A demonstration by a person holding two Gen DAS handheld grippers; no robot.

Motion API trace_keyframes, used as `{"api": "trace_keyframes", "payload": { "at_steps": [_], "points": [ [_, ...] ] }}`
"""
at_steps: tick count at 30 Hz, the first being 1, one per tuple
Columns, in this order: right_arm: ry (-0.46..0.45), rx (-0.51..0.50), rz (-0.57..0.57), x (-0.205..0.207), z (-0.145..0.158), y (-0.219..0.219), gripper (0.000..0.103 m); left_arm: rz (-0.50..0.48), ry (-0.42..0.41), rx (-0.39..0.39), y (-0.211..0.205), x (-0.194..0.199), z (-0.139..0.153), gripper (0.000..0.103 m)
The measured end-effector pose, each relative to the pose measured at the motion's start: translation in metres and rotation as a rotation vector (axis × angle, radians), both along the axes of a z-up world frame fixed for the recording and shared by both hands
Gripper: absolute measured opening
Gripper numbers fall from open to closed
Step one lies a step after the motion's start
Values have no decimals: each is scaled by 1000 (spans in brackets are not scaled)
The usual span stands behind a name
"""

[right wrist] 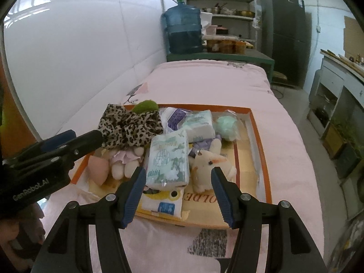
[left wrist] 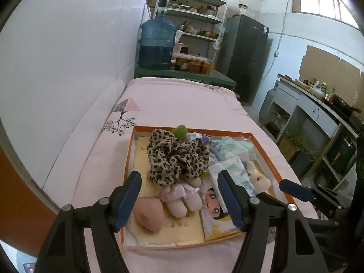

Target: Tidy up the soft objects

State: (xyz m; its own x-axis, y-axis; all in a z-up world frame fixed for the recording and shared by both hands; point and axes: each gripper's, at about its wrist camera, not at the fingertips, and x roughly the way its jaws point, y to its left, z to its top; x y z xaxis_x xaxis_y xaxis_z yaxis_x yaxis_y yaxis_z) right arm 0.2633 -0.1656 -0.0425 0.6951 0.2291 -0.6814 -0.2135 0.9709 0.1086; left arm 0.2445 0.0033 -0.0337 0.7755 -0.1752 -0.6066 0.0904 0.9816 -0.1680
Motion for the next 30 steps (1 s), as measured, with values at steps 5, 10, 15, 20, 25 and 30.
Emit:
{"api": "trace_keyframes", "payload": {
  "at_steps": [5, 10, 15, 20, 25, 30],
  "points": [
    [-11, 1, -14, -12, 7, -3, 61, -3, -8, 4, -3, -13, 6, 69],
    [-24, 2, -27, -27, 14, -5, 61, -6, 5, 1, -6, -25, 11, 69],
    [-31, 1, -37, -41, 20, -6, 61, -10, -1, -18, -6, -41, 16, 69],
    [-34, 1, -46, -54, 23, -6, 61, 23, -5, -11, -7, -55, 21, 69],
    [-44, -1, -63, -70, 29, -8, 61, 57, -19, 23, -11, -73, 28, 68],
    [-64, -7, -79, -88, 38, -10, 61, 91, -52, 51, -13, -94, 34, 68]
  ]
}}
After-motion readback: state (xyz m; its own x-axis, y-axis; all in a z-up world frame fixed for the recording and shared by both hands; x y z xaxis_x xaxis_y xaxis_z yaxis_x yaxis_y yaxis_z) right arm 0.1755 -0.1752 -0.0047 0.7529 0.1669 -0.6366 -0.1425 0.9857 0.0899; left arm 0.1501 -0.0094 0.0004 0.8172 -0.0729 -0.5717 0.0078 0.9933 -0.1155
